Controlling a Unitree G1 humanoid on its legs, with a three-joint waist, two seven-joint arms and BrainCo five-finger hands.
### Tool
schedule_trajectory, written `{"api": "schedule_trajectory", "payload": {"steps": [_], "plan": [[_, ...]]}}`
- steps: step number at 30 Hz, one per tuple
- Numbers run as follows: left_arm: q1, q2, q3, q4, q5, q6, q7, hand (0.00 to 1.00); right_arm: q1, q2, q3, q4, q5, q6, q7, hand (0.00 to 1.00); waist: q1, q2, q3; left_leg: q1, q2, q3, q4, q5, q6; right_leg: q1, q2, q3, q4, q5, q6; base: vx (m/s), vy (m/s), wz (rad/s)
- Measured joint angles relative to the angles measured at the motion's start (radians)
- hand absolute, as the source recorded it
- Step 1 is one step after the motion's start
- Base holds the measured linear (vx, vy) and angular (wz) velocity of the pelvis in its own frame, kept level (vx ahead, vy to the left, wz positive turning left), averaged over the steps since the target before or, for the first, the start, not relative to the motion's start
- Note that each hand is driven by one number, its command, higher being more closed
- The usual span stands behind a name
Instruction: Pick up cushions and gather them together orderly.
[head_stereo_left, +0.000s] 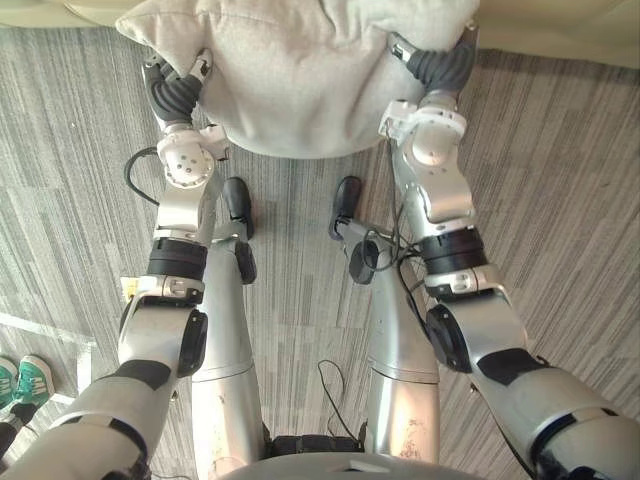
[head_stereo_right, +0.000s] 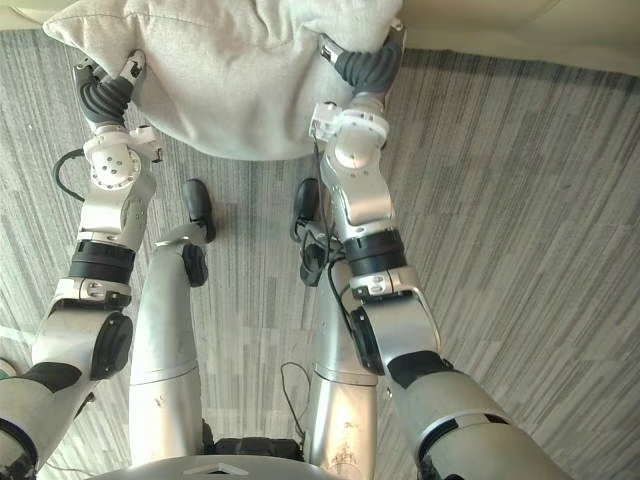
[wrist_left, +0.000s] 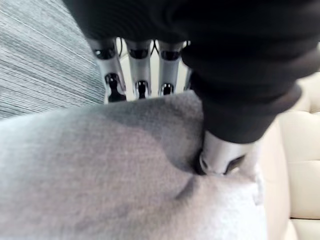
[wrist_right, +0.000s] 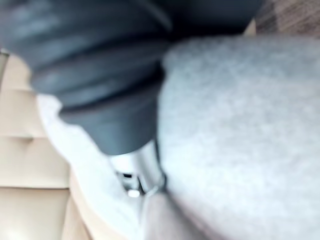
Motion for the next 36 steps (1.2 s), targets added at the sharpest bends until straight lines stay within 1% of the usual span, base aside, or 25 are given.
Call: {"api": "schedule_trajectory", "payload": {"steps": [1,2,3,4,5,8,9,10,12,18,20,24,25,27,28,29,30,31,32,33,34,35,36], "plan": [[0.075,-0.017,-0.023,-0.020,0.008,-0.004,0.001,1.00,0.072,0.007,0.016,-0.006,-0.006,-0.010,0.000,1.00,0.002,-0.002,-0.090,-0.017,0.000,0.005,-0.012,-0.010,0.006,-0.019,0.000,0.002,-0.010,-0.009,0.009,0.18,-0.030,-0.03],[0.184,-0.039,-0.051,-0.082,0.023,-0.007,-0.001,1.00,0.182,0.012,0.037,-0.055,-0.015,-0.018,0.014,1.00,0.000,-0.002,-0.176,0.015,0.000,0.010,-0.032,-0.016,-0.002,0.012,0.001,0.002,-0.031,-0.021,0.011,0.16,-0.008,-0.01],[0.220,-0.048,-0.064,-0.107,0.026,-0.008,-0.002,1.00,0.230,0.015,0.039,-0.086,-0.018,-0.021,0.024,1.00,0.001,-0.002,-0.176,0.062,0.000,0.012,-0.043,-0.020,-0.006,0.060,0.001,0.002,-0.038,-0.022,0.007,0.18,-0.002,0.01],[0.230,-0.050,-0.068,-0.113,0.026,-0.008,-0.002,1.00,0.243,0.016,0.039,-0.094,-0.020,-0.021,0.027,1.00,0.001,-0.002,-0.176,0.076,0.000,0.011,-0.044,-0.020,-0.007,0.074,0.001,0.001,-0.040,-0.023,0.008,0.14,0.000,0.05],[0.297,-0.065,-0.087,-0.162,0.027,-0.008,-0.009,1.00,0.322,0.022,0.040,-0.142,-0.047,-0.022,0.045,1.00,0.001,-0.002,-0.176,0.166,-0.001,0.014,-0.064,-0.025,-0.009,0.165,0.001,-0.004,-0.061,-0.026,0.011,0.17,0.006,0.06],[0.442,-0.073,-0.122,-0.276,0.039,-0.013,-0.030,1.00,0.477,0.022,0.057,-0.255,-0.070,-0.037,0.086,1.00,0.000,-0.002,-0.177,0.338,-0.007,0.036,-0.125,-0.036,-0.005,0.331,0.000,-0.004,-0.118,-0.034,0.024,0.15,0.016,0.01],[0.508,-0.072,-0.132,-0.314,0.048,-0.022,-0.048,1.00,0.553,0.021,0.068,-0.300,-0.087,-0.045,0.111,1.00,0.000,-0.003,-0.186,0.419,-0.009,0.046,-0.155,-0.043,-0.003,0.411,0.001,-0.001,-0.150,-0.038,0.030,0.12,0.028,-0.04],[0.540,-0.072,-0.137,-0.329,0.058,-0.024,-0.056,1.00,0.590,0.021,0.074,-0.311,-0.092,-0.053,0.124,1.00,0.000,-0.003,-0.201,0.448,-0.010,0.049,-0.168,-0.045,-0.002,0.439,0.001,0.000,-0.165,-0.039,0.033,0.12,0.034,-0.02],[0.651,-0.072,-0.157,-0.373,0.086,-0.031,-0.090,1.00,0.722,0.020,0.085,-0.371,-0.092,-0.056,0.168,1.00,0.002,-0.002,-0.249,0.562,-0.014,0.060,-0.207,-0.059,0.002,0.553,0.002,0.002,-0.211,-0.047,0.044,0.10,0.032,-0.02],[0.847,-0.073,-0.169,-0.444,0.103,-0.042,-0.147,1.00,0.903,0.024,0.115,-0.450,-0.095,-0.061,0.236,1.00,0.004,-0.001,-0.371,0.725,-0.017,0.087,-0.285,-0.066,0.006,0.707,0.005,0.006,-0.292,-0.050,0.051,0.08,0.024,-0.05],[0.878,-0.077,-0.169,-0.445,0.102,-0.045,-0.160,1.00,0.930,0.029,0.118,-0.457,-0.116,-0.061,0.242,1.00,0.006,-0.001,-0.392,0.757,-0.017,0.088,-0.295,-0.070,0.004,0.741,0.008,0.006,-0.306,-0.050,0.053,0.06,0.018,-0.01],[0.932,-0.097,-0.168,-0.445,0.096,-0.045,-0.176,1.00,0.955,0.035,0.118,-0.462,-0.138,-0.061,0.257,1.00,0.012,0.003,-0.400,0.797,-0.005,0.085,-0.263,-0.100,0.001,0.796,0.015,0.004,-0.300,-0.070,0.055,0.03,0.012,0.00],[0.944,-0.098,-0.170,-0.445,0.086,-0.045,-0.179,1.00,0.973,0.035,0.118,-0.484,-0.153,-0.059,0.260,1.00,0.016,0.004,-0.401,0.796,-0.001,0.081,-0.231,-0.108,-0.002,0.806,0.016,0.003,-0.294,-0.091,0.052,0.02,0.018,0.13],[0.956,-0.099,-0.173,-0.444,0.078,-0.045,-0.181,1.00,1.000,0.034,0.120,-0.521,-0.163,-0.059,0.261,1.00,0.018,0.010,-0.398,0.764,0.010,0.086,-0.135,-0.104,-0.004,0.834,0.015,-0.014,-0.294,-0.106,0.051,0.01,0.033,0.33],[0.969,-0.102,-0.180,-0.445,0.071,-0.045,-0.182,1.00,1.015,0.033,0.120,-0.549,-0.168,-0.059,0.259,1.00,0.017,0.016,-0.402,0.716,0.031,0.094,-0.020,-0.081,0.004,0.864,0.013,-0.030,-0.295,-0.118,0.049,0.02,0.065,0.45],[0.981,-0.102,-0.182,-0.445,0.066,-0.045,-0.182,1.00,1.017,0.032,0.120,-0.568,-0.170,-0.059,0.258,1.00,0.022,0.012,-0.406,0.677,0.038,0.109,0.039,-0.064,0.013,0.880,0.002,-0.033,-0.303,-0.123,0.048,0.06,0.091,0.34],[0.994,-0.102,-0.185,-0.445,0.063,-0.045,-0.183,1.00,1.017,0.032,0.119,-0.579,-0.170,-0.059,0.257,1.00,0.030,0.008,-0.418,0.662,0.044,0.129,0.030,-0.077,0.025,0.881,-0.001,-0.033,-0.316,-0.123,0.047,0.10,0.145,0.15],[0.999,-0.106,-0.191,-0.445,0.063,-0.045,-0.184,1.00,1.014,0.032,0.117,-0.591,-0.171,-0.059,0.250,1.00,0.035,0.028,-0.434,0.651,0.045,0.142,-0.028,-0.100,0.038,0.888,-0.001,-0.037,-0.339,-0.121,0.043,0.12,0.152,0.12],[0.999,-0.109,-0.195,-0.445,0.063,-0.045,-0.186,1.00,1.011,0.032,0.117,-0.598,-0.171,-0.059,0.241,1.00,0.036,0.037,-0.436,0.649,0.042,0.149,-0.093,-0.110,0.043,0.897,-0.006,-0.037,-0.355,-0.121,0.044,0.18,0.275,0.17],[0.999,-0.110,-0.193,-0.445,0.064,-0.046,-0.194,1.00,1.007,0.031,0.117,-0.598,-0.171,-0.059,0.231,1.00,0.040,0.035,-0.436,0.643,0.030,0.146,-0.177,-0.109,0.041,0.902,-0.025,-0.037,-0.368,-0.122,0.046,0.12,0.205,0.13],[0.998,-0.109,-0.193,-0.445,0.065,-0.046,-0.195,1.00,1.005,0.030,0.116,-0.597,-0.171,-0.059,0.229,1.00,0.042,0.032,-0.436,0.636,0.024,0.142,-0.214,-0.102,0.034,0.902,-0.037,-0.036,-0.371,-0.125,0.051,0.16,0.279,0.07],[0.999,-0.109,-0.193,-0.444,0.065,-0.046,-0.195,1.00,1.002,0.030,0.116,-0.596,-0.170,-0.059,0.228,1.00,0.045,0.027,-0.435,0.632,0.012,0.149,-0.245,-0.049,0.022,0.903,-0.056,-0.025,-0.382,-0.130,0.071,0.20,0.299,0.03],[0.995,-0.111,-0.192,-0.444,0.065,-0.046,-0.195,1.00,0.997,0.033,0.116,-0.588,-0.170,-0.059,0.228,1.00,0.046,0.027,-0.444,0.644,-0.015,0.166,-0.256,-0.020,0.047,0.906,-0.068,0.003,-0.415,-0.122,0.105,0.20,0.299,-0.02]]}}
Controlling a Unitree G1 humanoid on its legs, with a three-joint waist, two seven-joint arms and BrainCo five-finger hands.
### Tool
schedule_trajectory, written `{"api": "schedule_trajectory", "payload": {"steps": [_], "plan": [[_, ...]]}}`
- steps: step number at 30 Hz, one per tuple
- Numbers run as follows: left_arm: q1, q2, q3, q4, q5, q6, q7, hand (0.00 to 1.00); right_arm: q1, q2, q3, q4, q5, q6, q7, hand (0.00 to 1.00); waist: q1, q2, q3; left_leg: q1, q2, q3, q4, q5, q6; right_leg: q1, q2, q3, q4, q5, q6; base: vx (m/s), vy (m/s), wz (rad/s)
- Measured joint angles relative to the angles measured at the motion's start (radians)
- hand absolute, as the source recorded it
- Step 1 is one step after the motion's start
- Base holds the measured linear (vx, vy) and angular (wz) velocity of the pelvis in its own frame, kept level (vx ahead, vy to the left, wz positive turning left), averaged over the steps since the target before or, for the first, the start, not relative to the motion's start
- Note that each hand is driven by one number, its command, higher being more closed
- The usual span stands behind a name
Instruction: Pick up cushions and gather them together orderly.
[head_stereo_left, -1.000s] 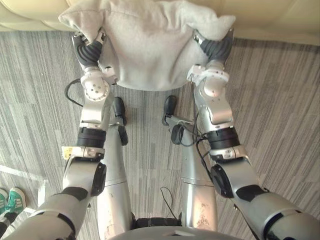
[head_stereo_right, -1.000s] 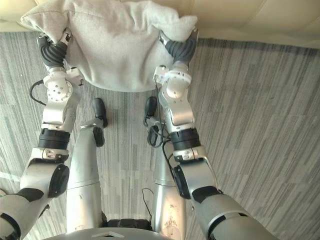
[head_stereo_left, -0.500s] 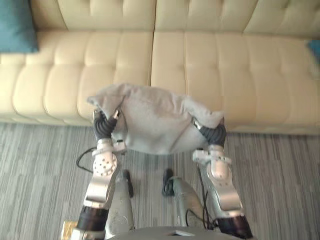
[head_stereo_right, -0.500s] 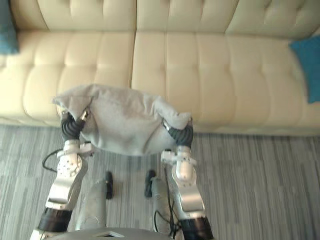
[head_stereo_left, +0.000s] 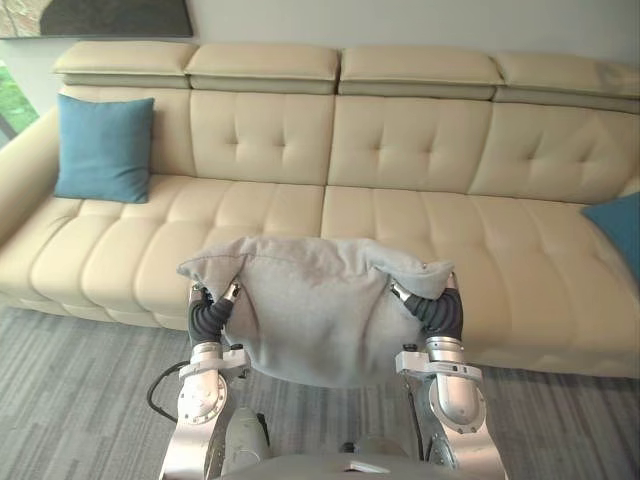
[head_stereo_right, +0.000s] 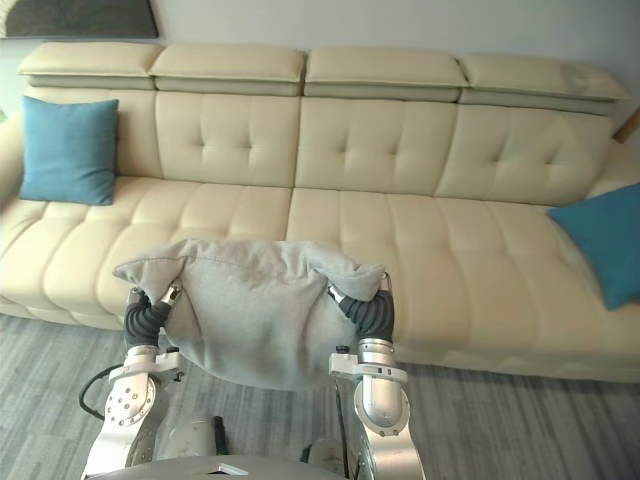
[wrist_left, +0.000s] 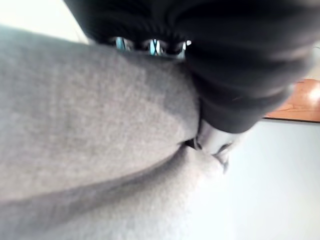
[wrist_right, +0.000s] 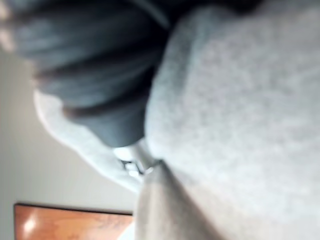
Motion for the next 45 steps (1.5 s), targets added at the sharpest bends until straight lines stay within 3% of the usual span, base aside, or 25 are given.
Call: {"api": "schedule_trajectory", "payload": {"steps": [2,4,6,8,10,12,13,14,16,17,19,20,21,23,27,29,31,32,33,35,37,38,39,41,45], "plan": [[0.000,0.003,0.012,0.000,0.000,0.000,0.001,1.00,-0.020,0.000,0.003,0.031,0.000,0.001,0.002,1.00,0.003,-0.010,0.000,-0.009,-0.008,0.017,0.032,-0.031,0.030,0.026,0.004,0.038,-0.059,0.019,0.014,0.24,0.264,-0.16],[0.012,0.015,0.025,0.002,0.000,0.000,0.001,1.00,-0.028,0.010,0.014,0.086,0.000,0.004,0.006,1.00,0.011,-0.042,-0.017,-0.002,-0.010,0.080,0.103,-0.079,0.062,0.048,-0.013,0.094,-0.087,0.045,0.041,0.35,0.288,-0.38],[0.016,0.028,0.038,0.012,0.000,0.000,0.000,1.00,-0.040,0.014,0.022,0.137,0.000,0.003,0.010,1.00,0.008,-0.057,-0.029,0.015,-0.032,0.093,0.121,-0.123,0.068,0.048,-0.031,0.141,-0.078,0.060,0.071,0.33,0.241,-0.45],[0.000,0.036,0.046,0.039,0.000,0.000,-0.004,1.00,-0.067,0.013,0.017,0.198,0.000,0.004,0.017,1.00,0.003,-0.063,-0.033,0.035,-0.047,0.112,0.106,-0.151,0.088,-0.005,-0.047,0.173,0.013,0.067,0.116,0.30,0.204,-0.38],[-0.018,0.048,0.058,0.095,-0.001,0.001,-0.006,1.00,-0.106,0.017,-0.001,0.281,0.000,0.004,0.044,1.00,-0.005,-0.066,-0.031,0.072,-0.047,0.148,0.098,-0.163,0.097,-0.122,-0.063,0.197,0.243,0.100,0.203,0.21,0.086,-0.35],[-0.011,0.056,0.068,0.122,-0.001,0.008,-0.007,1.00,-0.119,0.026,-0.002,0.337,0.000,0.004,0.050,1.00,-0.016,-0.067,-0.027,0.141,-0.051,0.153,0.062,-0.174,0.115,-0.168,-0.073,0.184,0.383,0.170,0.159,0.18,0.006,-0.22],[0.000,0.061,0.070,0.124,0.000,0.013,-0.007,1.00,-0.121,0.034,-0.001,0.372,0.000,0.004,0.052,1.00,-0.026,-0.065,-0.026,0.202,-0.048,0.155,0.019,-0.175,0.117,-0.176,-0.078,0.152,0.443,0.147,0.093,0.21,-0.054,-0.11],[-0.002,0.061,0.075,0.123,0.000,0.013,-0.009,1.00,-0.122,0.037,0.000,0.378,0.000,0.005,0.055,1.00,-0.027,-0.059,-0.022,0.230,-0.044,0.159,-0.010,-0.175,0.117,-0.196,-0.074,0.118,0.453,0.102,0.056,0.23,-0.105,-0.11],[-0.005,0.062,0.087,0.123,0.000,0.011,-0.010,1.00,-0.137,0.037,-0.001,0.378,0.000,0.004,0.080,1.00,-0.035,-0.071,-0.025,0.261,-0.032,0.166,-0.032,-0.170,0.107,-0.237,-0.050,0.044,0.344,0.058,0.010,0.20,-0.186,-0.09],[-0.005,0.062,0.088,0.123,0.000,0.011,-0.010,1.00,-0.141,0.037,-0.002,0.378,0.000,0.004,0.083,1.00,-0.037,-0.072,-0.025,0.263,-0.030,0.166,-0.031,-0.171,0.106,-0.244,-0.042,0.036,0.311,0.060,0.007,0.17,-0.216,-0.06],[-0.005,0.067,0.089,0.122,0.000,0.010,-0.019,1.00,-0.150,0.040,-0.004,0.376,0.001,0.004,0.090,1.00,-0.046,-0.095,-0.027,0.278,-0.036,0.159,-0.020,-0.180,0.069,-0.244,0.005,0.022,0.092,0.208,-0.031,0.16,-0.200,-0.07],[-0.018,0.057,0.087,0.140,0.000,0.010,-0.030,1.00,-0.164,0.024,-0.009,0.379,0.001,0.004,0.091,1.00,-0.047,-0.063,-0.011,0.281,-0.026,0.099,-0.019,-0.198,0.038,-0.206,0.041,0.025,0.009,0.245,-0.025,0.14,-0.131,-0.33],[-0.017,0.044,0.083,0.142,0.000,0.009,-0.041,1.00,-0.174,-0.002,-0.013,0.378,0.002,0.004,0.091,1.00,-0.045,-0.035,-0.008,0.283,-0.014,0.062,-0.048,-0.198,0.037,-0.188,0.073,0.029,-0.056,0.282,-0.030,0.10,-0.080,-0.46],[-0.041,0.036,0.074,0.145,0.001,0.009,-0.057,1.00,-0.175,-0.016,-0.039,0.375,0.002,0.004,0.091,1.00,-0.057,-0.026,0.004,0.302,-0.013,0.054,-0.116,-0.173,0.008,-0.167,0.097,0.033,-0.126,0.308,-0.039,0.08,-0.084,-0.31],[-0.067,0.000,0.055,0.170,0.012,0.009,-0.075,1.00,-0.152,-0.015,-0.077,0.352,0.013,0.003,0.093,1.00,-0.063,-0.024,0.015,0.357,-0.008,0.014,-0.166,-0.158,-0.009,-0.093,0.109,0.006,-0.178,0.308,-0.040,0.02,-0.036,0.13],[-0.064,-0.002,0.057,0.169,0.009,0.009,-0.075,1.00,-0.116,-0.008,-0.074,0.296,0.014,0.004,0.100,1.00,-0.053,-0.009,0.029,0.363,0.012,0.000,-0.160,-0.155,-0.024,-0.072,0.113,-0.036,-0.170,0.269,-0.047,0.03,-0.026,0.48],[-0.053,-0.011,0.069,0.147,0.003,0.008,-0.072,1.00,-0.076,0.003,-0.051,0.229,0.021,0.004,0.099,1.00,-0.040,0.009,0.063,0.313,0.049,-0.002,0.052,-0.161,-0.032,-0.039,0.107,-0.067,-0.122,0.215,-0.052,0.04,-0.007,0.42],[-0.037,-0.016,0.080,0.129,-0.004,0.008,-0.069,1.00,-0.060,0.001,-0.037,0.200,0.022,0.005,0.099,1.00,-0.028,0.020,0.062,0.258,0.074,-0.002,0.195,-0.141,-0.004,-0.029,0.115,-0.068,-0.105,0.194,-0.064,0.04,-0.059,0.09],[-0.028,-0.018,0.085,0.109,-0.004,0.008,-0.068,1.00,-0.054,0.001,-0.035,0.183,0.022,0.005,0.102,1.00,-0.022,0.022,0.061,0.220,0.085,-0.007,0.266,-0.112,0.005,-0.021,0.118,-0.061,-0.104,0.189,-0.069,0.14,-0.050,-0.12],[-0.013,-0.025,0.071,0.061,-0.004,0.001,-0.077,1.00,-0.054,0.001,-0.045,0.143,0.023,0.006,0.110,1.00,-0.010,0.019,0.061,0.162,0.076,-0.027,0.265,-0.150,0.002,-0.010,0.116,-0.048,-0.130,0.188,-0.073,0.16,0.000,-0.16],[-0.003,-0.041,0.064,0.054,-0.004,0.000,-0.088,1.00,-0.058,0.001,-0.054,0.119,0.035,0.005,0.110,1.00,-0.012,0.021,0.059,0.154,0.030,-0.041,0.087,-0.178,0.005,-0.010,0.107,-0.022,-0.141,0.189,-0.071,0.12,0.098,-0.30],[0.005,-0.040,0.060,0.054,-0.004,-0.001,-0.090,1.00,-0.057,0.001,-0.058,0.117,0.042,0.004,0.111,1.00,-0.012,0.033,0.051,0.177,0.017,-0.050,-0.022,-0.128,0.008,-0.014,0.109,-0.017,-0.137,0.190,-0.058,0.10,0.118,-0.44],[0.010,-0.042,0.058,0.057,-0.004,-0.001,-0.092,1.00,-0.057,0.003,-0.058,0.122,0.042,0.005,0.111,1.00,-0.008,0.025,0.051,0.193,0.010,-0.042,-0.036,-0.089,0.008,-0.015,0.109,-0.001,-0.133,0.190,-0.047,0.13,0.109,-0.46],[0.045,-0.029,0.053,0.061,-0.003,-0.001,-0.100,1.00,-0.025,0.013,-0.053,0.130,0.042,0.006,0.119,1.00,-0.014,-0.015,0.021,0.221,-0.012,0.004,-0.077,-0.078,0.012,-0.002,0.092,0.032,-0.181,0.224,-0.012,0.18,0.124,-0.41],[0.063,-0.027,0.048,0.095,-0.003,-0.001,-0.125,1.00,0.001,0.024,-0.059,0.150,0.042,0.006,0.125,1.00,-0.021,-0.022,0.003,0.284,-0.050,0.028,-0.167,-0.067,0.027,0.059,0.080,0.056,-0.292,0.267,0.006,0.14,0.088,-0.15]]}}
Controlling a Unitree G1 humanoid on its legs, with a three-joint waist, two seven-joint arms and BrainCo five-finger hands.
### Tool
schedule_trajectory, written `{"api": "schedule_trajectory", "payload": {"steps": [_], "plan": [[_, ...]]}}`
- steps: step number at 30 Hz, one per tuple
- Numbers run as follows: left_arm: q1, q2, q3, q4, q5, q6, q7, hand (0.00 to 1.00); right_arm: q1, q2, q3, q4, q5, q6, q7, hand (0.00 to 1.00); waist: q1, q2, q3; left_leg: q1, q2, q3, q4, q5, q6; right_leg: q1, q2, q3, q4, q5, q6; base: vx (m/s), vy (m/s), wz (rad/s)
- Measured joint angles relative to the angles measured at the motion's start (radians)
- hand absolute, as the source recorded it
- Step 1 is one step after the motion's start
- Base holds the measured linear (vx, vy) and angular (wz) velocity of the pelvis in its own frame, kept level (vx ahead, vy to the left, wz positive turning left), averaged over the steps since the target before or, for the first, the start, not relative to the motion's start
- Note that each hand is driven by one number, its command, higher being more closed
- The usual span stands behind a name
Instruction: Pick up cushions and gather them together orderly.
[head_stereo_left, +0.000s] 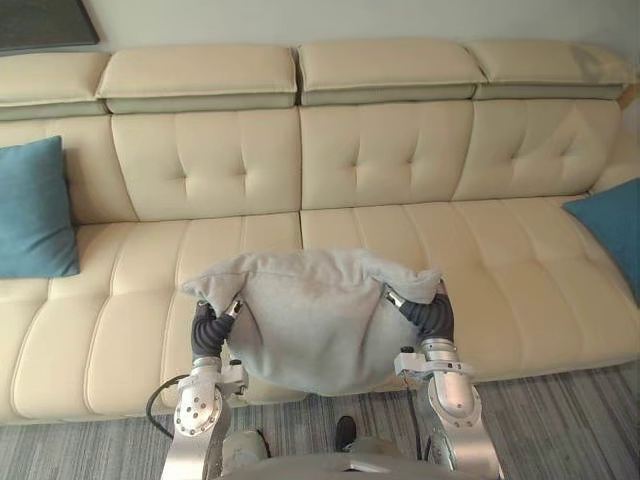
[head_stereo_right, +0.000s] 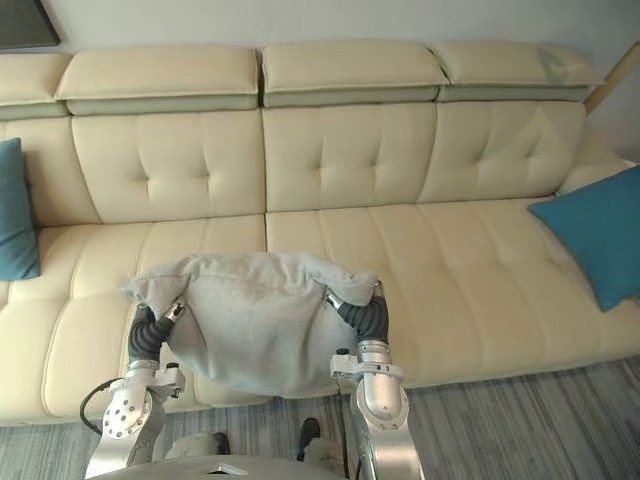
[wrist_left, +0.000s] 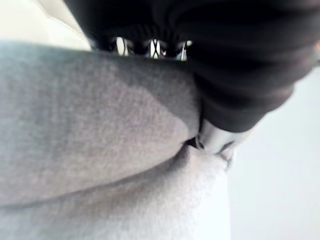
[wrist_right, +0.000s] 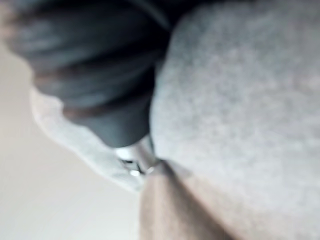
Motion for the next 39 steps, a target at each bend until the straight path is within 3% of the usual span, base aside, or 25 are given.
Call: {"api": "schedule_trajectory", "payload": {"steps": [6,11,15,23,29,35,36,39], "plan": [[-0.017,0.023,0.001,0.039,0.001,0.002,0.002,1.00,-0.045,-0.002,-0.004,0.118,-0.003,-0.001,0.005,1.00,-0.001,-0.010,-0.024,0.005,-0.038,-0.024,-0.081,0.033,0.010,0.020,-0.009,-0.001,-0.098,0.046,0.001,0.04,0.016,0.03],[-0.193,0.034,0.041,0.126,0.001,0.003,0.091,1.00,-0.264,-0.009,0.005,0.256,-0.042,0.000,-0.029,1.00,0.011,-0.011,-0.024,-0.003,-0.055,-0.042,-0.140,0.072,0.011,0.011,-0.012,-0.006,-0.140,0.080,-0.007,-0.04,-0.018,0.07],[-0.406,0.099,0.049,0.212,0.002,0.003,0.177,1.00,-0.519,-0.037,0.020,0.380,-0.044,0.000,-0.107,1.00,0.013,-0.027,-0.017,-0.083,-0.058,-0.055,-0.148,0.112,0.012,-0.068,-0.014,-0.005,-0.141,0.115,-0.016,-0.13,-0.024,0.09],[-0.979,0.283,0.082,0.449,0.002,0.007,0.341,1.00,-1.110,-0.100,-0.010,0.648,-0.076,0.009,-0.261,1.00,0.009,-0.045,0.131,-0.267,-0.065,-0.079,-0.142,0.203,0.023,-0.243,-0.023,0.003,-0.141,0.226,-0.043,-0.19,0.018,0.07],[-1.173,0.343,0.120,0.522,0.001,-0.009,0.380,1.00,-1.338,-0.118,-0.028,0.727,-0.077,0.023,-0.305,1.00,0.008,-0.046,0.199,-0.429,-0.059,-0.074,-0.076,0.215,0.016,-0.381,-0.022,0.027,-0.141,0.247,-0.035,-0.12,-0.008,-0.04],[-1.319,0.342,0.117,0.608,-0.017,-0.025,0.376,1.00,-1.476,-0.175,-0.054,0.776,-0.077,0.045,-0.328,1.00,-0.008,-0.045,0.259,-0.526,-0.059,-0.071,-0.074,0.237,0.015,-0.479,-0.022,0.032,-0.141,0.273,-0.033,-0.04,-0.001,-0.02],[-1.359,0.342,0.117,0.616,-0.029,-0.038,0.370,0.00,-1.497,-0.192,-0.062,0.776,-0.077,0.046,-0.340,0.00,-0.008,-0.045,0.277,-0.542,-0.060,-0.068,-0.079,0.245,0.016,-0.499,-0.022,0.036,-0.141,0.281,-0.031,-0.02,0.012,-0.05],[-1.417,0.342,0.119,0.632,-0.055,-0.059,0.364,0.00,-1.538,-0.223,-0.071,0.776,-0.077,0.047,-0.365,0.00,-0.008,-0.044,0.288,-0.553,-0.065,-0.063,-0.120,0.266,0.016,-0.531,-0.023,0.051,-0.141,0.291,-0.031,-0.01,0.005,-0.02]]}}
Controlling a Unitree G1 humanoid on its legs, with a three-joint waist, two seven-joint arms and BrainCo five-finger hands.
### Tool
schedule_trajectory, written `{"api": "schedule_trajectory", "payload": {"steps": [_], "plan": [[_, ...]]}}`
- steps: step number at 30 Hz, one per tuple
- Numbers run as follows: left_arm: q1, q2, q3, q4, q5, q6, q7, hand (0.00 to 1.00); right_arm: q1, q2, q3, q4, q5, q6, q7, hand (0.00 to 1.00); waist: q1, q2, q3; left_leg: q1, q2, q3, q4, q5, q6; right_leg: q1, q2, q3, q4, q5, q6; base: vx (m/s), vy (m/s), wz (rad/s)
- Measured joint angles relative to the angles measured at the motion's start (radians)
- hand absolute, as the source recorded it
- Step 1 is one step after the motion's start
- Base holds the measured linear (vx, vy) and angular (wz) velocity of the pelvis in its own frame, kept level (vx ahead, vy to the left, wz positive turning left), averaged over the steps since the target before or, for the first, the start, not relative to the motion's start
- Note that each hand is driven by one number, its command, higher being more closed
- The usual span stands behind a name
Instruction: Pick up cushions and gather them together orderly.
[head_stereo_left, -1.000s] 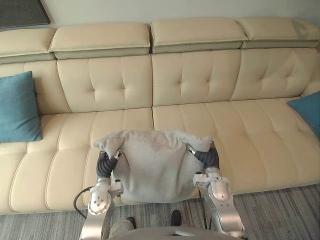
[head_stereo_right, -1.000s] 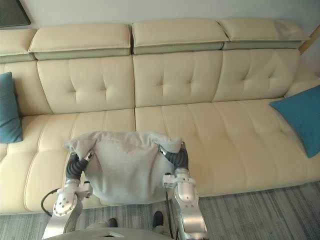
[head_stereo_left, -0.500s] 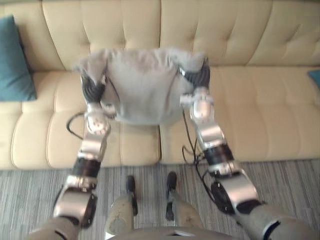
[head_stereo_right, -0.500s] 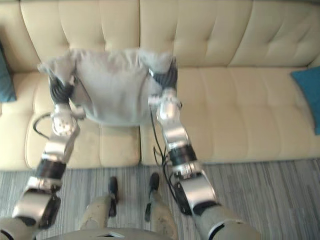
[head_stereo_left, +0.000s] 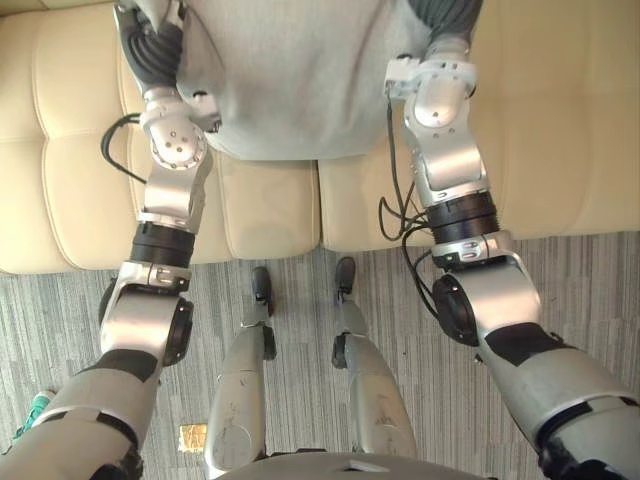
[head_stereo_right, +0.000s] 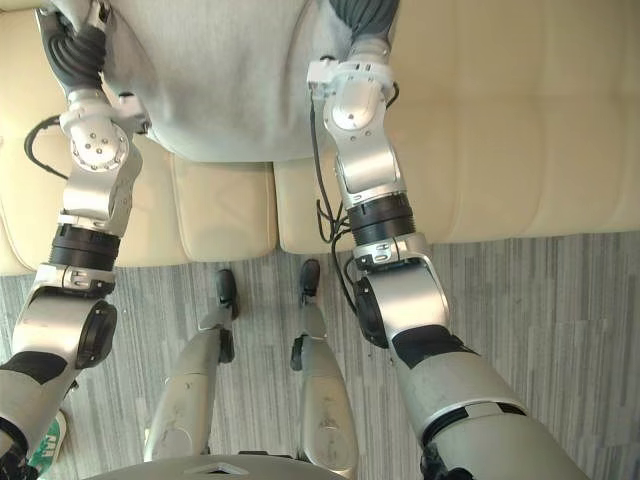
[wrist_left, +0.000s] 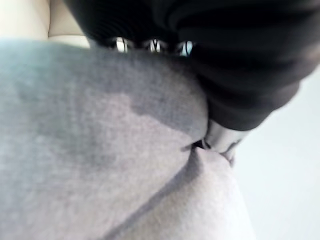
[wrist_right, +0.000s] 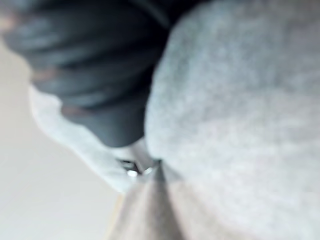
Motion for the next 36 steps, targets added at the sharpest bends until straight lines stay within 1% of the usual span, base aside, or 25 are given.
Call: {"api": "schedule_trajectory", "payload": {"steps": [2,4,6,8,10,12,13,14,16,17,20,21,23,24,25,26,27,29,30,32,33,34,36], "plan": [[-0.031,0.001,0.003,0.017,-0.012,-0.005,-0.002,0.00,-0.019,-0.033,-0.003,-0.003,0.000,0.000,-0.005,0.00,0.003,0.000,0.000,-0.006,-0.002,0.000,-0.026,0.015,0.001,-0.018,-0.001,0.001,0.000,0.003,-0.001,-0.02,0.022,0.04],[-0.050,0.005,0.005,0.024,-0.022,-0.005,-0.003,0.00,-0.033,-0.043,-0.030,-0.007,0.005,0.001,-0.024,0.00,0.007,0.000,0.000,-0.014,-0.001,-0.001,-0.045,0.027,-0.003,-0.035,-0.002,0.001,0.000,0.003,-0.001,-0.01,0.009,0.02],[-0.050,0.022,0.008,0.025,-0.027,-0.004,-0.011,0.00,-0.040,-0.052,-0.039,-0.008,0.020,0.012,-0.025,0.00,0.007,0.000,0.000,-0.019,0.002,-0.001,-0.047,0.028,-0.004,-0.041,-0.002,0.001,0.000,0.003,-0.001,-0.02,0.007,-0.01],[-0.056,0.039,0.014,0.033,-0.041,-0.003,-0.021,0.00,-0.042,-0.078,-0.038,-0.009,0.048,0.017,-0.024,0.00,0.007,0.000,0.000,-0.020,0.005,0.000,-0.047,0.028,-0.004,-0.042,-0.001,0.001,0.000,0.003,-0.001,0.00,0.000,0.00],[-0.088,0.067,0.038,0.074,-0.063,0.001,-0.041,0.00,-0.048,-0.110,-0.038,-0.009,0.108,0.017,-0.020,0.00,0.006,0.000,0.000,-0.021,0.007,0.002,-0.047,0.029,-0.005,-0.043,-0.001,0.000,0.001,0.003,-0.001,-0.01,0.003,-0.02],[-0.098,0.110,0.048,0.085,-0.083,0.006,-0.059,0.00,-0.071,-0.136,-0.038,-0.003,0.174,0.017,-0.012,0.00,0.005,0.000,0.000,-0.026,0.009,0.009,-0.040,0.028,-0.006,-0.052,0.000,0.000,0.012,0.003,-0.001,-0.02,0.008,-0.05],[-0.100,0.118,0.058,0.088,-0.085,0.006,-0.064,0.00,-0.078,-0.146,-0.038,-0.003,0.187,0.016,-0.011,0.00,0.005,0.000,0.000,-0.028,0.009,0.010,-0.039,0.028,-0.006,-0.055,-0.001,0.000,0.014,0.003,-0.001,-0.03,0.012,-0.02],[-0.111,0.137,0.083,0.108,-0.106,0.009,-0.074,0.00,-0.099,-0.178,-0.039,-0.001,0.232,0.016,-0.004,0.00,0.004,0.001,0.000,-0.037,0.012,0.010,-0.024,0.025,-0.008,-0.058,0.000,0.000,0.019,0.003,-0.001,-0.03,0.008,0.01],[-0.111,0.155,0.101,0.123,-0.125,0.015,-0.090,0.00,-0.107,-0.218,-0.038,0.000,0.276,0.016,0.012,0.00,0.005,0.001,0.000,-0.036,0.016,0.010,-0.018,0.024,-0.008,-0.058,0.001,-0.003,0.030,0.003,-0.001,-0.04,0.002,0.03],[-0.110,0.173,0.119,0.126,-0.143,0.021,-0.104,0.00,-0.123,-0.247,-0.038,0.000,0.321,0.015,0.017,0.00,0.006,0.001,0.000,-0.036,0.019,0.010,-0.011,0.024,-0.008,-0.058,0.002,-0.005,0.039,0.003,-0.001,-0.04,-0.005,0.03],[-0.096,0.219,0.125,0.132,-0.177,0.025,-0.145,0.00,-0.148,-0.294,-0.039,-0.001,0.383,0.014,0.030,0.00,0.007,0.001,-0.001,-0.035,0.020,0.011,0.005,0.021,-0.003,-0.052,0.001,-0.006,0.047,0.003,-0.001,-0.05,-0.009,0.02],[-0.076,0.244,0.134,0.132,-0.222,0.025,-0.182,0.00,-0.146,-0.319,-0.041,-0.001,0.415,0.014,0.032,0.00,0.006,0.002,-0.001,-0.030,0.022,0.012,0.017,0.017,0.000,-0.043,0.001,-0.008,0.051,0.003,-0.001,-0.06,-0.017,0.01],[-0.041,0.267,0.153,0.132,-0.252,0.025,-0.209,0.00,-0.143,-0.340,-0.055,-0.003,0.437,0.014,0.033,0.00,0.005,0.002,-0.001,-0.017,0.023,0.011,0.018,0.015,0.002,-0.029,0.001,-0.008,0.050,0.002,0.000,-0.05,-0.024,0.00],[-0.001,0.280,0.180,0.130,-0.282,0.025,-0.234,0.00,-0.116,-0.353,-0.088,-0.026,0.451,0.012,0.036,0.00,0.007,0.002,-0.002,0.001,0.031,0.012,0.015,0.010,0.010,-0.004,0.006,-0.007,0.040,-0.006,-0.003,-0.03,-0.065,-0.01],[0.038,0.297,0.201,0.118,-0.301,0.024,-0.248,0.00,-0.082,-0.355,-0.116,-0.062,0.459,0.005,0.036,0.00,0.006,0.002,-0.002,0.011,0.041,0.011,0.020,0.008,0.007,0.008,0.013,-0.024,0.049,-0.032,-0.020,-0.03,-0.065,0.00],[0.071,0.306,0.210,0.104,-0.304,0.023,-0.253,0.00,-0.052,-0.355,-0.132,-0.093,0.470,-0.002,0.037,0.00,0.006,0.002,-0.002,0.015,0.046,0.011,0.029,0.005,-0.002,0.014,0.017,-0.029,0.054,-0.037,-0.025,0.00,-0.102,-0.06],[0.165,0.311,0.245,0.059,-0.308,0.018,-0.265,0.00,0.035,-0.355,-0.174,-0.167,0.473,-0.023,0.045,0.00,0.016,0.002,-0.002,0.027,0.062,0.010,0.048,-0.003,-0.019,0.032,0.033,-0.030,0.056,-0.043,-0.025,0.03,-0.117,-0.11],[0.286,0.309,0.276,0.004,-0.307,0.016,-0.267,0.00,0.158,-0.355,-0.226,-0.240,0.473,-0.041,0.047,0.00,0.021,0.002,-0.004,0.046,0.070,0.011,0.048,-0.009,-0.027,0.053,0.044,-0.030,0.049,-0.048,-0.031,0.05,-0.125,-0.12],[0.390,0.298,0.296,-0.046,-0.297,0.015,-0.278,0.00,0.288,-0.349,-0.284,-0.284,0.473,-0.055,0.051,0.00,0.022,0.002,-0.004,0.063,0.073,0.010,0.044,-0.011,-0.031,0.072,0.050,-0.031,0.039,-0.049,-0.031,0.07,-0.090,-0.06],[0.516,0.250,0.315,-0.104,-0.292,0.013,-0.293,0.00,0.459,-0.328,-0.341,-0.297,0.471,-0.058,0.058,0.00,0.020,0.002,-0.004,0.100,0.073,0.011,0.033,-0.015,-0.035,0.109,0.053,-0.032,0.024,-0.047,-0.031,0.08,-0.071,-0.06],[0.625,0.188,0.319,-0.135,-0.266,0.011,-0.310,0.00,0.610,-0.278,-0.380,-0.319,0.463,-0.054,0.088,0.00,0.019,0.007,-0.007,0.143,0.071,0.010,0.020,-0.021,-0.039,0.150,0.054,-0.030,0.014,-0.052,-0.026,0.08,-0.035,-0.05],[0.673,0.161,0.318,-0.141,-0.255,0.011,-0.318,0.00,0.669,-0.256,-0.388,-0.329,0.456,-0.054,0.100,0.00,0.018,0.011,-0.013,0.155,0.070,0.009,0.018,-0.027,-0.041,0.163,0.054,-0.030,0.009,-0.054,-0.024,0.13,-0.016,-0.08],[0.871,0.012,0.317,-0.145,-0.217,0.016,-0.354,0.00,0.920,-0.131,-0.394,-0.356,0.386,-0.047,0.170,0.00,0.010,0.029,-0.051,0.213,0.067,0.009,0.014,-0.050,-0.042,0.220,0.053,-0.023,0.000,-0.069,-0.019,0.13,0.016,-0.06]]}}
